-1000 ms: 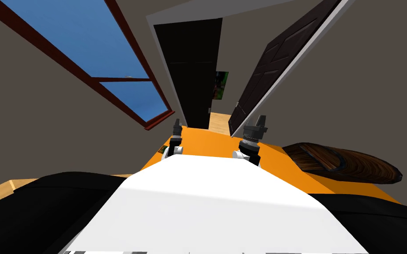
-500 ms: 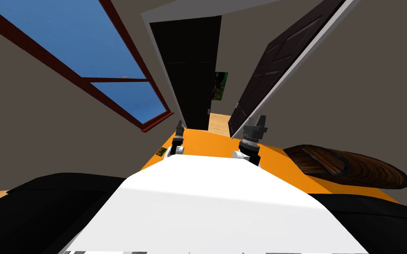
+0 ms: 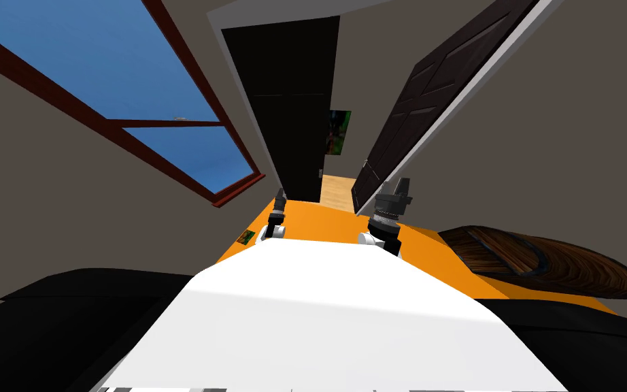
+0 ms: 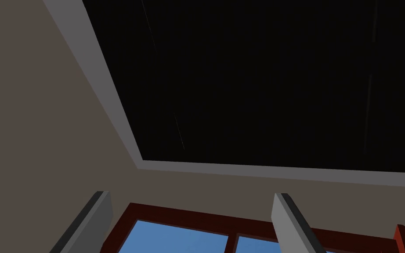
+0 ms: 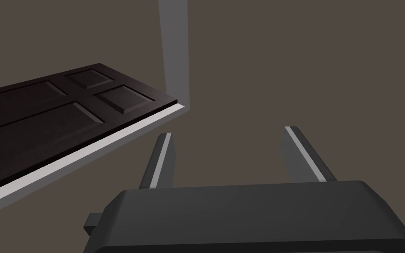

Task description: Push the door open

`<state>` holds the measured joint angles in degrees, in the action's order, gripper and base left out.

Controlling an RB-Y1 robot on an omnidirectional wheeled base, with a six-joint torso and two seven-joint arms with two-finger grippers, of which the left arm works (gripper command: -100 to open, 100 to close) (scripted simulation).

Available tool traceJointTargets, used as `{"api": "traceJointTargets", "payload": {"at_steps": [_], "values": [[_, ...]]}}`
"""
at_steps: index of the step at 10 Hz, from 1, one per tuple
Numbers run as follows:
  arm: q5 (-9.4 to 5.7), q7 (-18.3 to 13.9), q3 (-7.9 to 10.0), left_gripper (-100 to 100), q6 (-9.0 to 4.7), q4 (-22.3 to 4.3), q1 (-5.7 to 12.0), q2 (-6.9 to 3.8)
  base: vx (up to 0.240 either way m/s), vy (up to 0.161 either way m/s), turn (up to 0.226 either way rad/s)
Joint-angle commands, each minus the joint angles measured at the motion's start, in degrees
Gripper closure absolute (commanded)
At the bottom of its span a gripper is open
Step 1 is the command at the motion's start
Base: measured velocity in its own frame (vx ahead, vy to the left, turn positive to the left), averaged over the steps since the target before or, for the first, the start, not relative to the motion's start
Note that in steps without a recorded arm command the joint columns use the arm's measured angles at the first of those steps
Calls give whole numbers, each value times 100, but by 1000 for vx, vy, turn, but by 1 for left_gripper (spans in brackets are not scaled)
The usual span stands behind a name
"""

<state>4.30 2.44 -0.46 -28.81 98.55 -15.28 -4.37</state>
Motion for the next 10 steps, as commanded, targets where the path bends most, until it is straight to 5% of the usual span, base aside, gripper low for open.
{"api": "traceJointTargets", "payload": {"at_steps": [1,10], "values": [[-7,-41,-12,-100,-70,-215,72,-33,87,-28,-6],[-18,-206,-98,-100,-408,-1482,579,-113,103,-32,-6]]}}
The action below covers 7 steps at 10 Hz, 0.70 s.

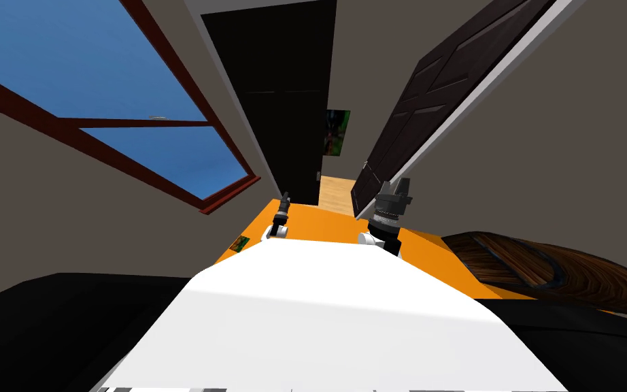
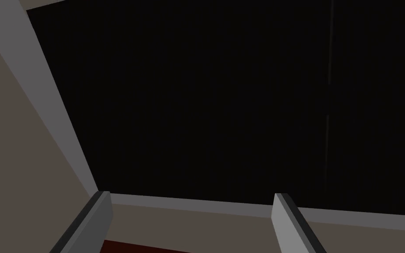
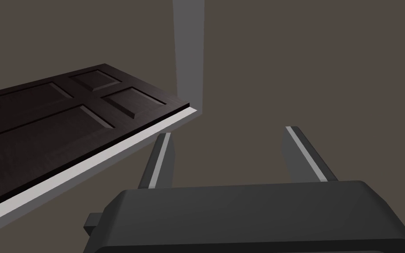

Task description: Push the door open

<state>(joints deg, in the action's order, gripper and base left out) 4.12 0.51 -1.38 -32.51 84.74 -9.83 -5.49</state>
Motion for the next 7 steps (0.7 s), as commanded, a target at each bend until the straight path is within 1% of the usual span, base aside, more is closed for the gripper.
{"api": "traceJointTargets", "payload": {"at_steps": [1,5,7], "values": [[-1,-32,-17,-100,-76,-243,91,-7,91,-33,-4],[-6,-106,-56,-100,-229,-814,319,-15,101,-40,-6],[-9,-143,-75,-100,-305,-1099,433,-19,100,-23,-5]]}}
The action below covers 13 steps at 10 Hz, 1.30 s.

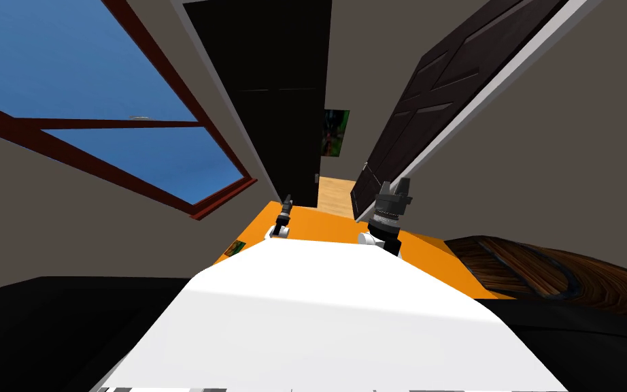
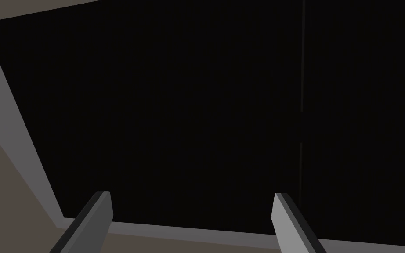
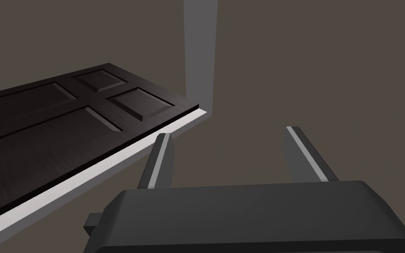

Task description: Push the door open

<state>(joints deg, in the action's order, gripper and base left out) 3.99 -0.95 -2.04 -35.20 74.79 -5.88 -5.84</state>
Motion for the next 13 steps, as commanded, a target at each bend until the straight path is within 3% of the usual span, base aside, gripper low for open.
{"api": "traceJointTargets", "payload": {"at_steps": [1,13], "values": [[2,-16,-19,-100,-74,-243,94,18,102,-23,-8],[-12,-223,-127,-100,-498,-1831,729,76,101,-31,-5]]}}
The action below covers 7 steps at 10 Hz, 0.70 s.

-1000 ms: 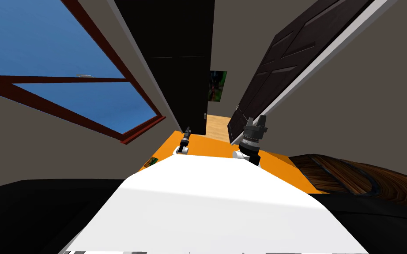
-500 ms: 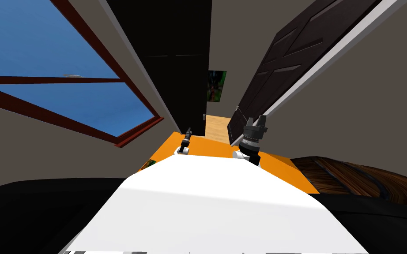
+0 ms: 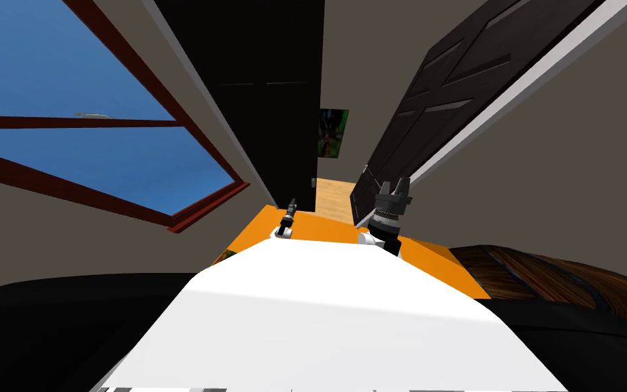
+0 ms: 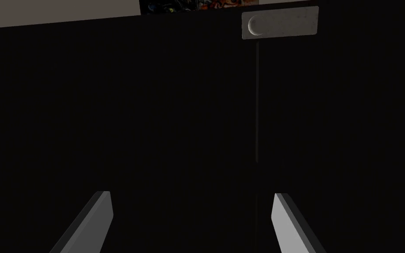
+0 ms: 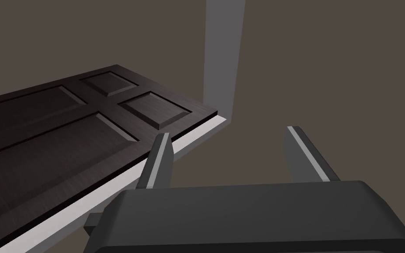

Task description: Push the door open

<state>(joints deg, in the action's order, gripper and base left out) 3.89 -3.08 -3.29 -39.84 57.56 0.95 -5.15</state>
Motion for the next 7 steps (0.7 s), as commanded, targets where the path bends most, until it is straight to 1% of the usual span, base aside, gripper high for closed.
{"api": "traceJointTargets", "payload": {"at_steps": [1,7], "values": [[-3,-24,-10,-100,-66,-225,94,17,96,-34,-3],[-9,-112,-56,-100,-244,-893,361,75,95,-22,-5]]}}
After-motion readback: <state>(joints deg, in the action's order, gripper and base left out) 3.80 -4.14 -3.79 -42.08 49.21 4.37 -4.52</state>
